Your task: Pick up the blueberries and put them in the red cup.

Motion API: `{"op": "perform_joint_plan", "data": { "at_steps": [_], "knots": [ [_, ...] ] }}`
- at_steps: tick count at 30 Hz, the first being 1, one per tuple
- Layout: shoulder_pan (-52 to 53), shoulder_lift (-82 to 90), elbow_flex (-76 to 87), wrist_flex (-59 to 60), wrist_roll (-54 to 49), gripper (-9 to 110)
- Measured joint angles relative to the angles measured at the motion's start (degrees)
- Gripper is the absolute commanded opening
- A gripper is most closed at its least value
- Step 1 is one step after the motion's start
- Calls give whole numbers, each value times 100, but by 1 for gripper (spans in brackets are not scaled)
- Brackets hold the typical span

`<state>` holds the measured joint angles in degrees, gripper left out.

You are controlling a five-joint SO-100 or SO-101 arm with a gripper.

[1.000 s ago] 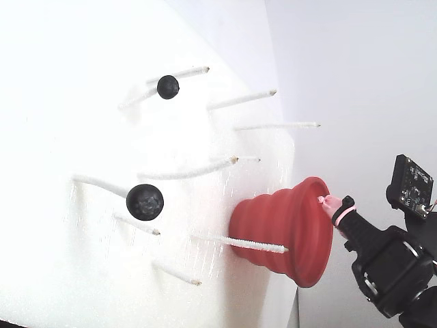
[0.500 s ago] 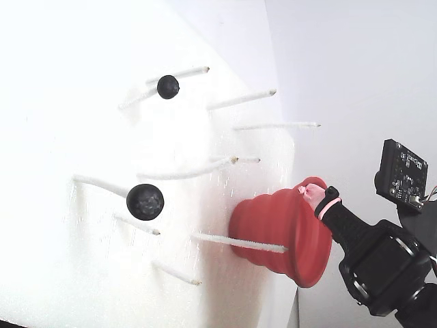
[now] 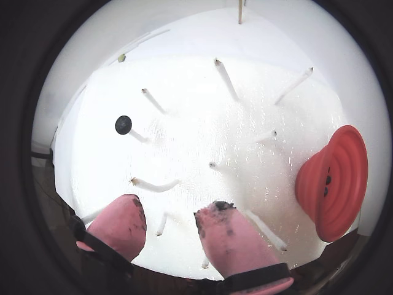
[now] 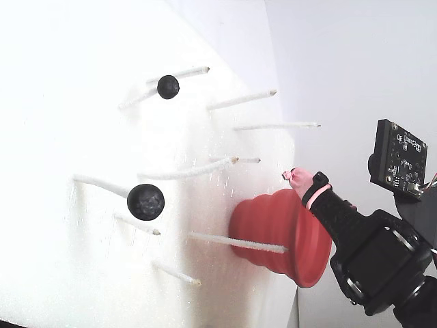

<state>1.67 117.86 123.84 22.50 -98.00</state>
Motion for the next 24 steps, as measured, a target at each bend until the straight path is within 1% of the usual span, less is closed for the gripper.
{"op": "perform_joint_plan", "data": {
  "at_steps": [9,24],
  "knots": [
    [-290,-9,0,-185,44,16],
    [-694,-677,0,-659,176,16]
  ]
}}
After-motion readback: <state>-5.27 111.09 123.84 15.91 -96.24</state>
